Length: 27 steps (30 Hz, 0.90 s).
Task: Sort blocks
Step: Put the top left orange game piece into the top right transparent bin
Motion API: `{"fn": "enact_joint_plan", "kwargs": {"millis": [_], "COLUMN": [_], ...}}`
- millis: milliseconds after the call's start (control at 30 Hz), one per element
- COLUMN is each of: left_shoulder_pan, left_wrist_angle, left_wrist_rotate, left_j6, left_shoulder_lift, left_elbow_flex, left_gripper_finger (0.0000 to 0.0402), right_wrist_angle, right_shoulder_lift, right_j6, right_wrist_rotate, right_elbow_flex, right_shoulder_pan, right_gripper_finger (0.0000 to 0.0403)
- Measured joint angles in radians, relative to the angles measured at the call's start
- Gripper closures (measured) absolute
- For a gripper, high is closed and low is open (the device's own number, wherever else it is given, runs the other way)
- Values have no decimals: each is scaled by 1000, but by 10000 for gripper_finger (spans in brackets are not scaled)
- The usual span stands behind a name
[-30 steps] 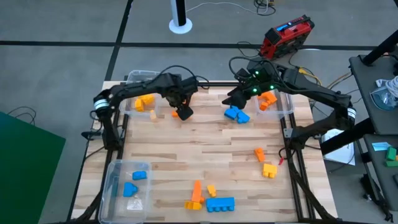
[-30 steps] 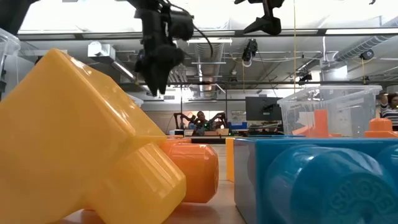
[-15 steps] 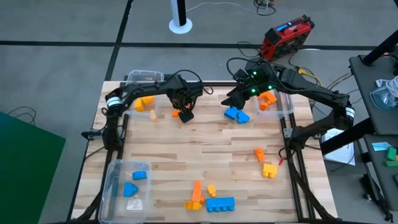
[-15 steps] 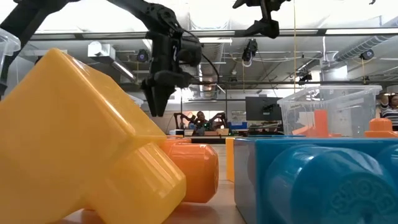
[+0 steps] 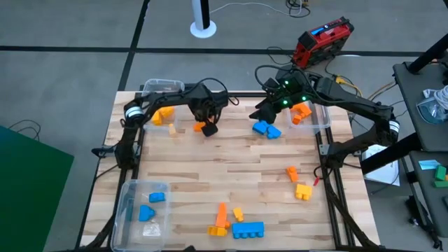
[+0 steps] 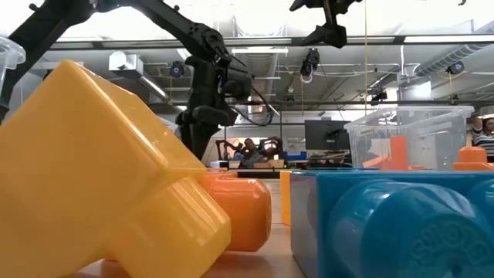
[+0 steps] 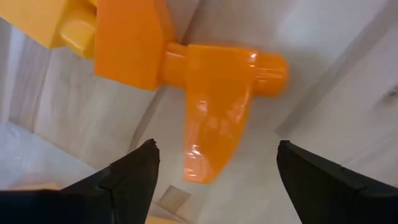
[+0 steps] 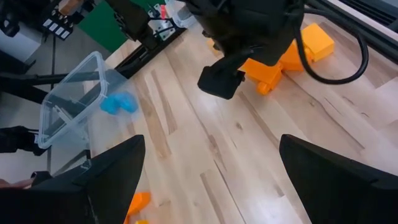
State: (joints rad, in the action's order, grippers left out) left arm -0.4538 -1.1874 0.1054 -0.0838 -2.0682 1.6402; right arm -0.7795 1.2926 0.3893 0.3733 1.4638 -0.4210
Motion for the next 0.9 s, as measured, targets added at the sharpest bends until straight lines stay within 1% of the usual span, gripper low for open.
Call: {"fn": "enact_joint_plan", "kwargs": {"millis": [200, 400, 633, 767, 900], "left_shoulder_pan": [-18, -20, -19, -19, -17], "left_wrist_angle": [12, 54, 89, 97, 107], "left_wrist_rotate": [-23, -88, -92, -119, -127], "left_j6": [32, 31, 31, 31, 32], "left_shoulder_lift": [-17, -18, -19, -19, -19], "left_elbow_flex": [-2, -48, -92, -107, -115], "left_gripper_finger": [111, 111, 112, 113, 122], "right_wrist_angle": [0, -1, -1, -1, -1], "right_shoulder_lift": [0, 0, 0, 0, 0], "right_j6": [0, 0, -9, -9, -9], "right_wrist_rotate": [0, 0, 0, 0, 0], "right_elbow_flex": [-4, -7, -7, -7, -8], "right_shoulder_pan": [0, 0, 0, 0, 0], "right_gripper_finger": [39, 39, 39, 39, 39]}}
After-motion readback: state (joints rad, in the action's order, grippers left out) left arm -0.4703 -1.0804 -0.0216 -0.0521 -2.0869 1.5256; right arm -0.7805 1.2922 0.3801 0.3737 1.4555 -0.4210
